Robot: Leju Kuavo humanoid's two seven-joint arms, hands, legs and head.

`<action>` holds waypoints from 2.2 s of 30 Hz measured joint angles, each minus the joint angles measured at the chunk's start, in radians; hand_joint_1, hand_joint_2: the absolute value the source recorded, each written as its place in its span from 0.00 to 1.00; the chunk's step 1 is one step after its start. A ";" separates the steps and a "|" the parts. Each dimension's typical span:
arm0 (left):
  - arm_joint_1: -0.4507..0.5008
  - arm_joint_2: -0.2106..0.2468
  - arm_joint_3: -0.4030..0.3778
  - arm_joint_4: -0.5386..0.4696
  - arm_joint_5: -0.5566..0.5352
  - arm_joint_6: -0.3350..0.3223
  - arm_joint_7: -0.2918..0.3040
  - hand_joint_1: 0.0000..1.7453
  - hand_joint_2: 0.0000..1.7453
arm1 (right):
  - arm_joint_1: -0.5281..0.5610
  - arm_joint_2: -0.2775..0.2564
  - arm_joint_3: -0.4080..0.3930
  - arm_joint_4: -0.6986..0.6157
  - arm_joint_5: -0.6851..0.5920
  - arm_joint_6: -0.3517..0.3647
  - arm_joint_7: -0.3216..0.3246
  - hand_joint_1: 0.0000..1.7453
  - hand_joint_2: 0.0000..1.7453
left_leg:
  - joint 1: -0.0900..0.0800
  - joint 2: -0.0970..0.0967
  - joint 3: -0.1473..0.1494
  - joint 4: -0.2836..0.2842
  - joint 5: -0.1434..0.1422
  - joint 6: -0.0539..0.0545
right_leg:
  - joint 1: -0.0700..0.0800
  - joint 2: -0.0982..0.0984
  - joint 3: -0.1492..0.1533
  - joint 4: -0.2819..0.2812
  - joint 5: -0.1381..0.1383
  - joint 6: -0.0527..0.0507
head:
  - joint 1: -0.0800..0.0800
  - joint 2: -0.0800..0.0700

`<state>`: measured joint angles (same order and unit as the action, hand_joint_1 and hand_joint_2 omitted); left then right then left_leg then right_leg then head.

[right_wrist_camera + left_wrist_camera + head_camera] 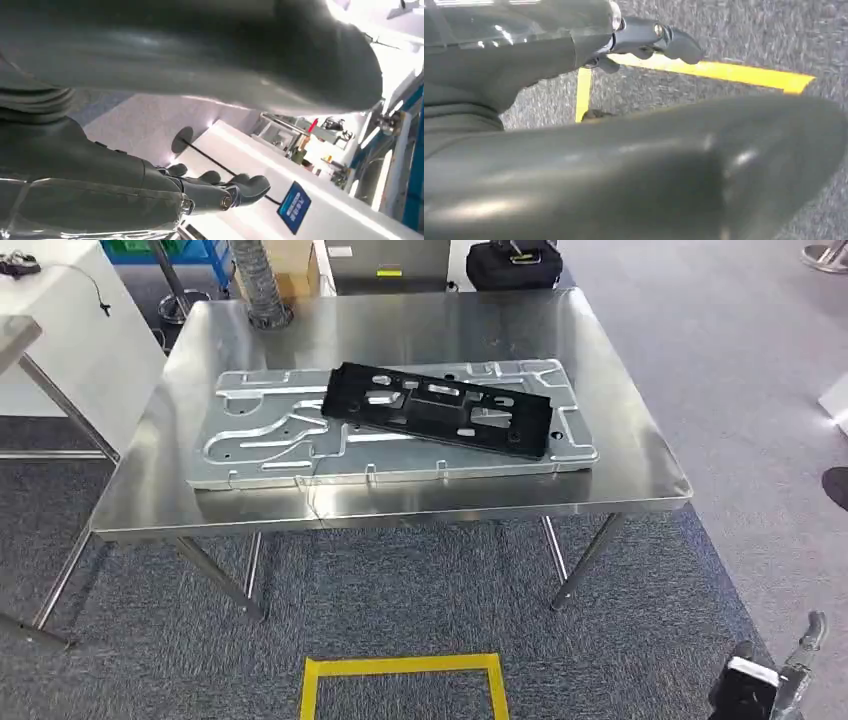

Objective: Take the parts from the cabinet and place them on the table.

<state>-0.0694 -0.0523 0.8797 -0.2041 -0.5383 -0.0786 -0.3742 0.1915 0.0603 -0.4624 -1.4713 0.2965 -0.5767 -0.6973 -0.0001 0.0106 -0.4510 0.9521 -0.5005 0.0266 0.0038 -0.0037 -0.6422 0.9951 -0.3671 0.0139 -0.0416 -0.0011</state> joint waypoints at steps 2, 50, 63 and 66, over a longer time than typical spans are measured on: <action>-0.002 0.001 0.001 0.000 -0.004 0.001 0.003 0.00 0.00 | -0.010 0.011 -0.035 0.037 0.032 0.024 0.000 0.00 0.00 | 0.000 0.004 -0.026 0.000 0.022 0.015 | -0.006 0.003 -0.026 0.076 -0.113 0.013 | 0.000 0.000; 0.007 -0.029 -0.018 0.000 -0.145 -0.015 0.039 0.00 0.00 | -0.223 0.004 -0.142 1.269 0.759 0.509 0.889 0.00 0.00 | 0.012 -0.001 -0.247 0.287 -0.097 -0.046 | -0.018 -0.007 0.140 -0.034 -0.114 -0.028 | 0.000 0.000; 0.000 -0.031 -0.016 0.001 -0.149 -0.011 0.042 0.00 0.00 | -0.222 0.005 -0.147 1.272 0.737 0.522 0.863 0.00 0.00 | 0.007 0.002 -0.024 0.012 -0.012 0.015 | -0.020 -0.002 -0.011 0.066 -0.112 0.029 | 0.000 0.000; 0.002 -0.031 -0.014 0.001 -0.151 0.003 0.058 0.00 0.00 | -0.220 0.006 -0.149 1.275 0.733 0.526 0.883 0.00 0.00 | 0.000 0.002 -0.065 0.014 0.020 0.020 | -0.020 -0.001 -0.061 0.281 -0.242 0.035 | 0.000 0.000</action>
<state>-0.0678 -0.0832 0.8656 -0.2033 -0.6893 -0.0751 -0.3166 -0.0284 0.0668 -0.6119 -0.1965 1.0296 -0.0511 0.1854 0.0004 0.0126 -0.5159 0.9660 -0.4804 0.0469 -0.0159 -0.0047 -0.7029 1.2758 -0.6092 0.0492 -0.0416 -0.0011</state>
